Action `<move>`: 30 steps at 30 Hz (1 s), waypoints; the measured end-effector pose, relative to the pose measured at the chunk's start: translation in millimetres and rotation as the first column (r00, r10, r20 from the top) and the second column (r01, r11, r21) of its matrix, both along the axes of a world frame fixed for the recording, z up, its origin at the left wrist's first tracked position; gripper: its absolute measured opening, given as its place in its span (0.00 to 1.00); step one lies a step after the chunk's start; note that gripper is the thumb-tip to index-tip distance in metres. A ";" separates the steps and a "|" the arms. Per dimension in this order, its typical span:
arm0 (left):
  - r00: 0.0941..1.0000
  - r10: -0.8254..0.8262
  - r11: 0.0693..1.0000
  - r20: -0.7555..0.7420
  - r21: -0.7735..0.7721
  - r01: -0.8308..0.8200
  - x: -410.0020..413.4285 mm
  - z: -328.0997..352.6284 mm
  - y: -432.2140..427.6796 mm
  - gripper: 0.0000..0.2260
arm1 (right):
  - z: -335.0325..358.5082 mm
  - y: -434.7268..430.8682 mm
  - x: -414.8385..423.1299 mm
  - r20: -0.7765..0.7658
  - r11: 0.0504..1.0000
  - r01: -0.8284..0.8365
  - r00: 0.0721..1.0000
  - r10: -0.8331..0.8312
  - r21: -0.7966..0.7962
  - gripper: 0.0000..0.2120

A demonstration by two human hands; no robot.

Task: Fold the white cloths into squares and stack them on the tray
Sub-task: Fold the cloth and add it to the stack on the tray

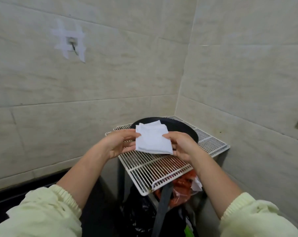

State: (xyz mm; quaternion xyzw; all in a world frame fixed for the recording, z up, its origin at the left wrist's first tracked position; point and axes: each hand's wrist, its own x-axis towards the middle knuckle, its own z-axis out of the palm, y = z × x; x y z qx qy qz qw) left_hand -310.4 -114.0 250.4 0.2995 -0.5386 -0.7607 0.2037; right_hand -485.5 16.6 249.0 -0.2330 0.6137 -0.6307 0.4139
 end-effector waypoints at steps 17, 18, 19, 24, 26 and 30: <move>0.958 0.275 0.917 0.081 -0.322 -0.236 -215.1 10.1 -30.8 0.07 | 3.0 -84.6 -238.4 -0.117 0.992 -0.099 0.987 0.108 0.083 0.11; 0.951 0.293 0.901 0.099 -0.361 -0.240 -225.1 7.2 -32.7 0.06 | 0.6 -89.5 -249.1 -0.128 0.990 -0.103 0.985 0.114 0.096 0.11; 0.943 0.309 0.885 0.122 -0.402 -0.237 -234.6 4.4 -34.5 0.06 | -2.7 -94.0 -258.8 -0.142 0.988 -0.107 0.982 0.123 0.111 0.10; 0.835 0.418 0.619 0.358 -0.785 0.026 -264.6 -13.6 -42.2 0.11 | -24.3 -109.5 -288.3 -0.269 0.966 -0.135 0.944 0.193 0.220 0.06; 0.779 0.443 0.545 0.444 -0.823 0.159 -273.0 -18.1 -42.0 0.12 | -33.3 -113.8 -298.2 -0.357 0.947 -0.154 0.899 0.253 0.283 0.05; 0.677 0.482 0.481 0.557 -0.814 0.327 -284.3 -25.8 -44.4 0.15 | -45.9 -123.6 -309.0 -0.490 0.903 -0.208 0.782 0.384 0.376 0.04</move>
